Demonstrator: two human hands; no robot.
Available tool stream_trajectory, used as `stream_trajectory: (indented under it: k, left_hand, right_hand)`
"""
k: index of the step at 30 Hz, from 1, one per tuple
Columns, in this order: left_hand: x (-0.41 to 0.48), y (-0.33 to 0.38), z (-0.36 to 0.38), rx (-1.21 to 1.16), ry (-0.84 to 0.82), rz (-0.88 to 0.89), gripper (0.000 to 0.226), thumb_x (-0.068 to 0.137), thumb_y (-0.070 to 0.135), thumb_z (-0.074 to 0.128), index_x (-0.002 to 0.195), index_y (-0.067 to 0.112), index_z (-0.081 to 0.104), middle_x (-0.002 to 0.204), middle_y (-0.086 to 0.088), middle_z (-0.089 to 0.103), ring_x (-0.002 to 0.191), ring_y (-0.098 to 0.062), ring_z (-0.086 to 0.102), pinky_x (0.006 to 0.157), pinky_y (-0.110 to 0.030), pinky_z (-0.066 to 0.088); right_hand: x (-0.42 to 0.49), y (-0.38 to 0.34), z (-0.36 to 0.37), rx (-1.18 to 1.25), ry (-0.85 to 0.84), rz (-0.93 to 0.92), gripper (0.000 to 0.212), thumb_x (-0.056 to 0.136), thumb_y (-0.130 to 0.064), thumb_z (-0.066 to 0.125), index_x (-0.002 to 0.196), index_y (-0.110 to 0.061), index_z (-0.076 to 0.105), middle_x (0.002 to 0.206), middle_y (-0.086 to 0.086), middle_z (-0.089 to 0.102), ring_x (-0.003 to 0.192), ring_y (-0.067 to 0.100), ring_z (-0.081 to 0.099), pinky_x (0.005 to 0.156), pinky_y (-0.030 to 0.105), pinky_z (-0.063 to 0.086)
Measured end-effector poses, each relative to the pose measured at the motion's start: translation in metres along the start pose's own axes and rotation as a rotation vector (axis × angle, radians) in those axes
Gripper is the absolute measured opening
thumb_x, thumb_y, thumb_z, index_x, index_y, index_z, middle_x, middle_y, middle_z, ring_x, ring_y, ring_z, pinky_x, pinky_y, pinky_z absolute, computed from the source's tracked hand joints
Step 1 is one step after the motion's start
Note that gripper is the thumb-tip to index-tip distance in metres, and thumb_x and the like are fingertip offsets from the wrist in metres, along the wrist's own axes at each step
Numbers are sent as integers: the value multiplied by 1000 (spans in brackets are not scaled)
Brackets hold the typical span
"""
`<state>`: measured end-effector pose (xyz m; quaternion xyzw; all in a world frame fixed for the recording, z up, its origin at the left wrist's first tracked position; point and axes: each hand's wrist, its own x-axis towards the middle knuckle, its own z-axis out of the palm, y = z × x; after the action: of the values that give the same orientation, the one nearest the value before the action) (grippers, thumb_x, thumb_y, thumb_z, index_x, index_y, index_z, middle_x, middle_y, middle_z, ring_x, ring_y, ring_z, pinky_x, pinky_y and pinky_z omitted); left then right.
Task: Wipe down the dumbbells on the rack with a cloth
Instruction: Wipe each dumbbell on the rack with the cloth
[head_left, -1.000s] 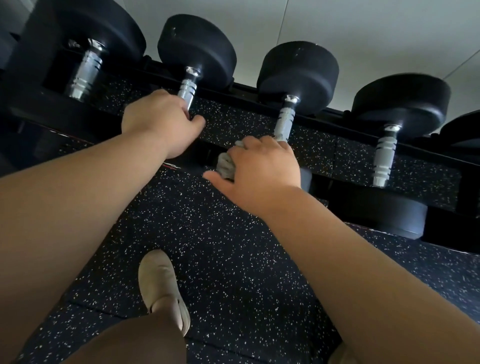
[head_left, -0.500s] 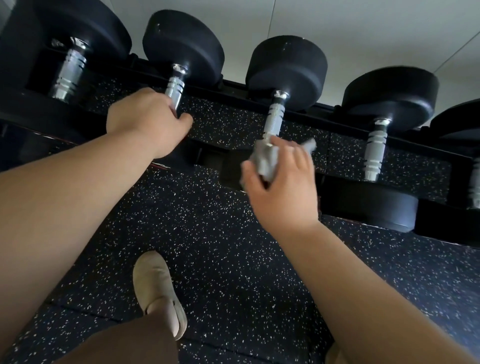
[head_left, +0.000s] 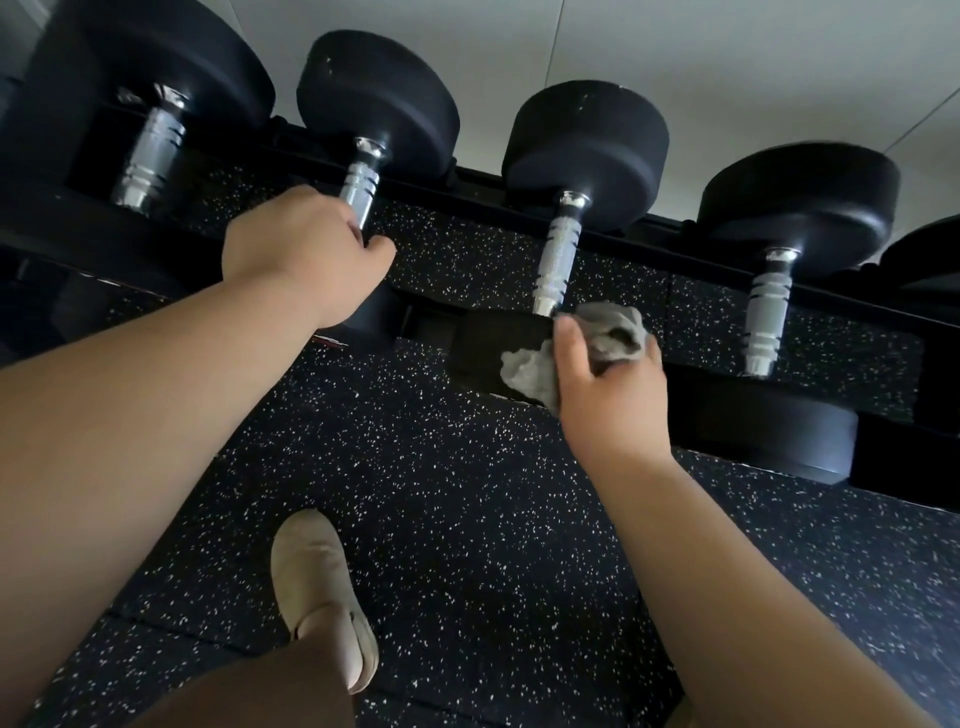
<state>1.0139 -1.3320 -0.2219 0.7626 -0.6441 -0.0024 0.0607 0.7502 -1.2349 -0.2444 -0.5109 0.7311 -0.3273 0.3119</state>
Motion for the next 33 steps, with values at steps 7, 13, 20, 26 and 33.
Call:
stream_trajectory:
  k: [7, 13, 20, 26, 33]
  left_hand:
    - [0, 2, -2, -11, -2, -18, 42, 87, 63, 51, 95, 29, 75, 108, -3, 64, 94, -33, 64, 76, -39, 48]
    - [-1, 1, -2, -14, -7, -13, 41, 89, 63, 51, 96, 30, 74, 108, -1, 64, 93, -30, 64, 75, -38, 48]
    - [-2, 3, -5, -13, -14, -17, 42, 90, 62, 50, 96, 28, 73, 108, -2, 63, 89, -30, 63, 74, -39, 49]
    - [-2, 3, -5, -20, -8, -8, 39, 90, 61, 52, 95, 29, 74, 108, -3, 63, 94, -32, 63, 74, -37, 43]
    - [-2, 2, -3, -3, -17, -32, 41, 88, 59, 47, 91, 26, 71, 100, -2, 62, 84, -30, 62, 73, -40, 51]
  right_hand:
    - [-7, -64, 40, -889, -253, -806, 31, 85, -44, 62, 108, -25, 67, 113, 0, 63, 113, 29, 53, 101, 43, 40]
    - [7, -51, 7, -771, -320, -656, 49, 77, -38, 74, 123, -31, 62, 122, -10, 61, 116, 19, 56, 104, 37, 46]
    - [-9, -48, -2, -737, -218, -455, 105, 73, -94, 47, 154, -28, 38, 149, -3, 46, 139, 26, 40, 116, 45, 37]
    - [-4, -52, 4, -783, -244, -613, 97, 82, -94, 23, 150, -29, 47, 149, -8, 48, 136, 24, 43, 111, 45, 39]
    - [12, 2, -31, -405, -164, -233, 65, 94, -69, 40, 141, -27, 56, 136, -4, 56, 120, 19, 58, 99, 34, 51]
